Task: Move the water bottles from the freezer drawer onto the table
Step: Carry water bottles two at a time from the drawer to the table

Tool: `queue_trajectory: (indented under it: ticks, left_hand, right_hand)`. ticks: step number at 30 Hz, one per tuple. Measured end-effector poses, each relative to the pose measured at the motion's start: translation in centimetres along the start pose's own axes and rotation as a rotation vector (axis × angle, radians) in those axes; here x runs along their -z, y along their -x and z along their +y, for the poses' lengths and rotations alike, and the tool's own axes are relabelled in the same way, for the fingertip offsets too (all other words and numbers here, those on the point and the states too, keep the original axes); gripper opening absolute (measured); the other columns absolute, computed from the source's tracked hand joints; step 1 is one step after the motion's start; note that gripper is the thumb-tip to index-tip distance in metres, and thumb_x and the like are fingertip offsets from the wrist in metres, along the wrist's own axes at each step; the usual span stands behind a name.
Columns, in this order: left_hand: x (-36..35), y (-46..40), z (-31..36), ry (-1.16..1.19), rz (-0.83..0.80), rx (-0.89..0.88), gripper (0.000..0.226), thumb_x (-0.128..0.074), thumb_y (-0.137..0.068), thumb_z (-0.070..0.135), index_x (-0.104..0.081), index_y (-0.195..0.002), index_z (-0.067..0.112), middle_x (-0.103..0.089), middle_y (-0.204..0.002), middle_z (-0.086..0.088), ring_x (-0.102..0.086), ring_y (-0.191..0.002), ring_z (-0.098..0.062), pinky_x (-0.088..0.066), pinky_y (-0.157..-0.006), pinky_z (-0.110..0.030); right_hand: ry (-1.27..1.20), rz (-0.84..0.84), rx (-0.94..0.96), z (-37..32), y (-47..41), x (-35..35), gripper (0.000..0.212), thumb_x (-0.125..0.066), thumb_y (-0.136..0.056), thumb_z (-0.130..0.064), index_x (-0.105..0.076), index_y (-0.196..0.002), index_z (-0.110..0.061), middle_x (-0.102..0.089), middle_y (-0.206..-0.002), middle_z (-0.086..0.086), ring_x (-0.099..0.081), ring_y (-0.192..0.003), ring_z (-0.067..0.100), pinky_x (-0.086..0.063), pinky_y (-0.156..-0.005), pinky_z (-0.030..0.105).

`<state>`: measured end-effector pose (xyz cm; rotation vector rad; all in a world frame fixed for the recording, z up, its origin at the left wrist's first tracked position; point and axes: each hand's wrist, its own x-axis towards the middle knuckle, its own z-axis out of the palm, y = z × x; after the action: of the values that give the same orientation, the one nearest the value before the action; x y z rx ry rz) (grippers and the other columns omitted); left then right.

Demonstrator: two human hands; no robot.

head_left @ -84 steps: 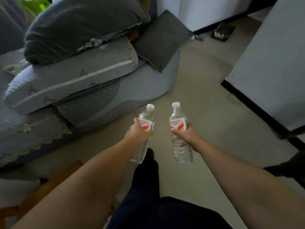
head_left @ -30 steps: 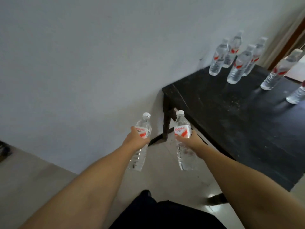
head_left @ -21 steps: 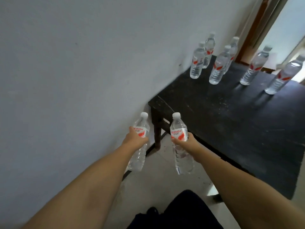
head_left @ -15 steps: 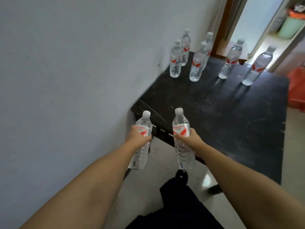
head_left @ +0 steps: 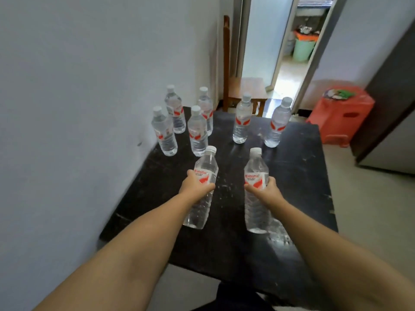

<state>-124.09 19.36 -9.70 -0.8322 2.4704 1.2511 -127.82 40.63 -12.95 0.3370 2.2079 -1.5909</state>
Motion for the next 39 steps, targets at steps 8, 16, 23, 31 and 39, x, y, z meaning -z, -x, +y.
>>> queue_trajectory:
  ticks: [8,16,23,31,39]
  left_hand:
    - [-4.2,-8.1,11.7,0.156,-0.028,-0.165,0.074,-0.078,-0.074,0.021,-0.034,-0.131,0.011,-0.054,-0.129,-0.01,-0.054,-0.118,-0.028,-0.042,-0.096,-0.033]
    - [-7.4,-12.1,14.1,0.263,0.02,-0.248,0.07,-0.082,-0.069,0.016,-0.045,-0.127,0.013,-0.06,-0.119,-0.002,-0.057,-0.11,-0.019,-0.043,-0.093,-0.028]
    - [-9.1,-12.8,11.7,0.285,0.002,-0.234,0.077,-0.077,-0.074,0.005,-0.037,-0.139,0.014,-0.055,-0.123,-0.002,-0.051,-0.11,-0.013,-0.035,-0.09,-0.019]
    - [-9.0,-13.8,11.7,0.157,-0.036,-0.203,0.078,-0.077,-0.075,0.012,-0.031,-0.139,0.013,-0.05,-0.135,-0.008,-0.05,-0.125,-0.026,-0.036,-0.095,-0.026]
    - [-6.7,-14.1,11.8,0.002,-0.162,-0.14,0.092,-0.079,-0.07,0.025,-0.023,-0.143,0.016,-0.041,-0.141,-0.012,-0.045,-0.129,-0.031,-0.04,-0.108,-0.042]
  right_hand:
    - [0.012,0.186,0.09,-4.7,-8.9,6.1,0.073,-0.079,-0.074,-0.009,-0.033,-0.131,-0.013,-0.056,-0.119,0.008,-0.056,-0.111,0.027,-0.044,-0.096,0.039]
    - [-0.147,0.298,0.15,-5.0,-13.2,6.7,0.069,-0.079,-0.076,-0.009,-0.04,-0.132,-0.017,-0.056,-0.11,-0.001,-0.056,-0.103,0.018,-0.043,-0.09,0.03]
    - [-0.078,0.268,0.153,-4.5,-14.1,7.4,0.077,-0.079,-0.077,-0.018,-0.032,-0.138,-0.015,-0.054,-0.121,0.002,-0.053,-0.107,0.016,-0.043,-0.092,0.029]
    - [-0.022,0.227,0.129,-4.5,-13.8,7.8,0.081,-0.077,-0.079,-0.017,-0.026,-0.142,-0.013,-0.05,-0.134,0.008,-0.051,-0.12,0.022,-0.041,-0.095,0.028]
    - [-0.021,0.165,-0.097,-3.9,-14.0,7.8,0.089,-0.078,-0.077,-0.016,-0.02,-0.144,-0.008,-0.044,-0.142,0.011,-0.046,-0.13,0.03,-0.039,-0.107,0.038]
